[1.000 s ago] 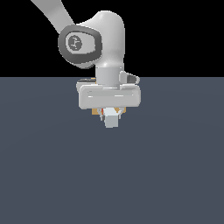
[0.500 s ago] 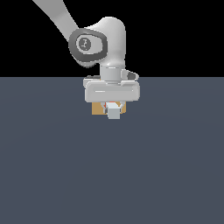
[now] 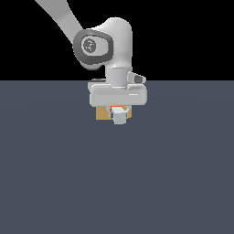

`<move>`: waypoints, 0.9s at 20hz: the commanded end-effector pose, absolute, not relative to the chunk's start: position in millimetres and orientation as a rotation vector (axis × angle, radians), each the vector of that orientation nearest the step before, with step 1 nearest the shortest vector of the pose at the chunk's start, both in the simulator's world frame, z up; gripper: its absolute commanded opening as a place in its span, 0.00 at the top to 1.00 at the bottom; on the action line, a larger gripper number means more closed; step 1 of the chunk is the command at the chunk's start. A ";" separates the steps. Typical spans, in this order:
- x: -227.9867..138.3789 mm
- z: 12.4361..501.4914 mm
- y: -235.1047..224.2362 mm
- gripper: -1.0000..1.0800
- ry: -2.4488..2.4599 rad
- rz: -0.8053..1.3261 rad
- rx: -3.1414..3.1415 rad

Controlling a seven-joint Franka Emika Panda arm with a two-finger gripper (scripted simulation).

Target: Insert the peg into the horizontal hole in a box.

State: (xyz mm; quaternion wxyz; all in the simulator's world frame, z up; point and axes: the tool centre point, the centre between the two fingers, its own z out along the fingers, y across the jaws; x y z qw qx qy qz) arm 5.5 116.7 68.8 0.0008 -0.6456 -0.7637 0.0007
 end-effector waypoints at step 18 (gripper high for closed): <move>-8.5 70.4 197.2 1.00 -2.400 -0.002 -2.028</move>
